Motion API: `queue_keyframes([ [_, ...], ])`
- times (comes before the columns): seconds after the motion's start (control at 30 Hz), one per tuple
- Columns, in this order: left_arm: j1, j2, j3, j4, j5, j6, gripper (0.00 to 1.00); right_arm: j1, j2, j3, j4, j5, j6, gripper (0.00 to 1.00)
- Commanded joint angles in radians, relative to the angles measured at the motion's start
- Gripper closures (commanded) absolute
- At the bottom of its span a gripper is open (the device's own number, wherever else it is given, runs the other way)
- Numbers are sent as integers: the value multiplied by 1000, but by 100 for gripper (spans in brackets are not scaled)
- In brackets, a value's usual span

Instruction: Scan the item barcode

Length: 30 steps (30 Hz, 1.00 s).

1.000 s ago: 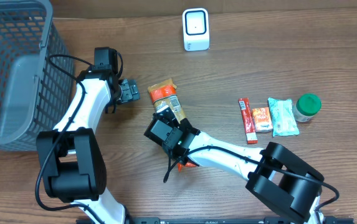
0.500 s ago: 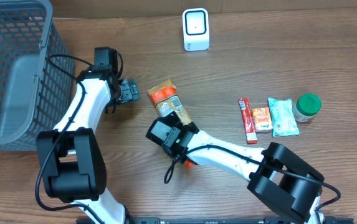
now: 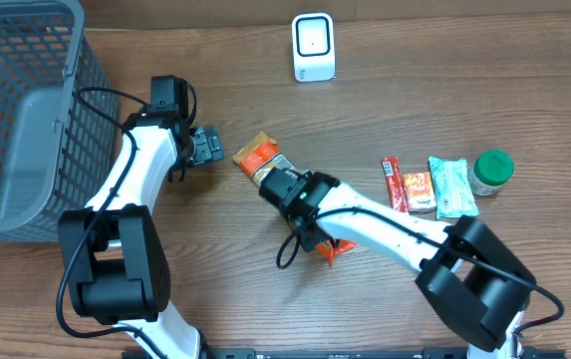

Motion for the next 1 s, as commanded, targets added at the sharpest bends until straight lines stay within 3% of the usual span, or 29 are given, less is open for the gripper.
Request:
queue_keyframes([
  [0.0, 4, -14, 18, 4, -13, 11, 0, -40, -69, 75, 6, -52, -64, 25],
  [0.03, 4, -14, 18, 4, -13, 11, 0, -51, -69, 80, 16, -66, -91, 18],
  [0.1, 4, -14, 18, 4, -13, 11, 0, -68, -68, 80, 30, -94, -131, 16],
  [0.33, 4, -14, 18, 4, -13, 11, 0, -123, -29, 75, 40, -193, -164, 16],
  [0.37, 4, -14, 18, 4, -13, 11, 0, -127, -21, 69, 45, -193, -164, 19],
  [0.5, 4, -14, 18, 4, -13, 11, 0, -133, -13, 38, 46, -193, -163, 50],
  [0.8, 4, -14, 18, 4, -13, 11, 0, -138, -13, -54, 81, -190, -159, 53],
  [0.9, 4, -14, 18, 4, -13, 11, 0, -138, -13, -77, 80, -190, -150, 62],
  [0.97, 4, -14, 18, 4, -13, 11, 0, -138, -13, -80, 50, -190, -129, 73],
])
